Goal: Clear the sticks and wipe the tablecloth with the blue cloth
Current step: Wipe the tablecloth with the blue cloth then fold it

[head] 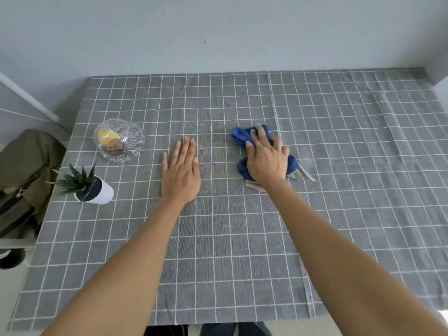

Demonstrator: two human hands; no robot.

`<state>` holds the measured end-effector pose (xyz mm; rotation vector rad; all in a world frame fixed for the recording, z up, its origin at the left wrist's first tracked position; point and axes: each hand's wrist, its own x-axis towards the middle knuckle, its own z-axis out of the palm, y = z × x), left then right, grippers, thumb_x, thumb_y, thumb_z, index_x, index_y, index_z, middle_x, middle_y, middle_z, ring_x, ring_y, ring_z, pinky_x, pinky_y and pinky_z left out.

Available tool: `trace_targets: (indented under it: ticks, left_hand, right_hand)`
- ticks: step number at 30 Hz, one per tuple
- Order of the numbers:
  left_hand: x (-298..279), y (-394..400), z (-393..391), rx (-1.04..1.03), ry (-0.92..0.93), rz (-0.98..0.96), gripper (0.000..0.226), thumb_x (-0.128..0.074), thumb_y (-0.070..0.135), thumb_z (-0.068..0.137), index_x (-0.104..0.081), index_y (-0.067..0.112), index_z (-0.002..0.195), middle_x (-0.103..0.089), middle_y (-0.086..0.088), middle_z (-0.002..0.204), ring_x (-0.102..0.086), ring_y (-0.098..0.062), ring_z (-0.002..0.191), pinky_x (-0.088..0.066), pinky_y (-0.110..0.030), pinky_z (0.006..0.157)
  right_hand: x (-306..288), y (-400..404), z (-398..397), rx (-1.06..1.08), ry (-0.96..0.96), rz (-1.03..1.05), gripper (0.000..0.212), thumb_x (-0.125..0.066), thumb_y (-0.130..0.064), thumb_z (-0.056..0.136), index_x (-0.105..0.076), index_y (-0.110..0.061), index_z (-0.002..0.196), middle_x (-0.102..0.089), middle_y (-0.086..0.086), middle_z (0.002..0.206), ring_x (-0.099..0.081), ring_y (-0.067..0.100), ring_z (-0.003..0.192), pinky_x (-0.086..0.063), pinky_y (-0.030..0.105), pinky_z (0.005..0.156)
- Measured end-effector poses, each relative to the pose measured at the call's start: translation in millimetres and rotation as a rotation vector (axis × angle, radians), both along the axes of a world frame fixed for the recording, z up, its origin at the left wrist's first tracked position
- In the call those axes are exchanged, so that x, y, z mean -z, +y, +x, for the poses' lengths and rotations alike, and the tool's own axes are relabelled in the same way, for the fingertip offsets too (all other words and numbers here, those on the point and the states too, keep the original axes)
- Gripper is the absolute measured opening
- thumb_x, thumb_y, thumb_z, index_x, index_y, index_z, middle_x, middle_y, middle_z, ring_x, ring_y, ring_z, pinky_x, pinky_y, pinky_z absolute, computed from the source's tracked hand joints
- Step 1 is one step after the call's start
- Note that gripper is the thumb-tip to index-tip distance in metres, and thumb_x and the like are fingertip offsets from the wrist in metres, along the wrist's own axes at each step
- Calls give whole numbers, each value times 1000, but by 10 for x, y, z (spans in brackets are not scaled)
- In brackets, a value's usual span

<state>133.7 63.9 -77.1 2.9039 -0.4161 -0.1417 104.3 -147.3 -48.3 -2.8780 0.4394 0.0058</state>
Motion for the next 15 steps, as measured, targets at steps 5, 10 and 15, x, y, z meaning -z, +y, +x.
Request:
trace_targets:
  ticks: [5, 10, 15]
  left_hand:
    - [8, 1, -6, 0, -8, -11, 52, -9, 32, 101, 6, 23, 150, 10, 6, 158, 11, -12, 146, 6, -45, 119]
    - [6, 7, 5, -3, -14, 0, 52, -9, 32, 101, 8, 23, 149, 11, 5, 158, 12, -13, 146, 6, -46, 119]
    - [3, -1, -6, -19, -20, 1, 52, -11, 32, 102, 6, 23, 150, 9, 8, 158, 10, -10, 146, 7, -43, 118]
  right_hand:
    - [23, -663, -187, 242, 0, -35, 50, -21, -41, 100, -29, -23, 146, -16, -12, 156, -36, 30, 116, -28, 42, 89]
    - [-109, -435, -138, 329, -38, 16, 49, -20, -39, 101, -33, -19, 144, -30, -4, 151, -37, 29, 118, -28, 41, 91]
    - [-62, 470, -318, -19, -22, 25, 50, -24, -40, 101, -30, -21, 146, -25, -10, 154, -38, 25, 115, -30, 39, 88]
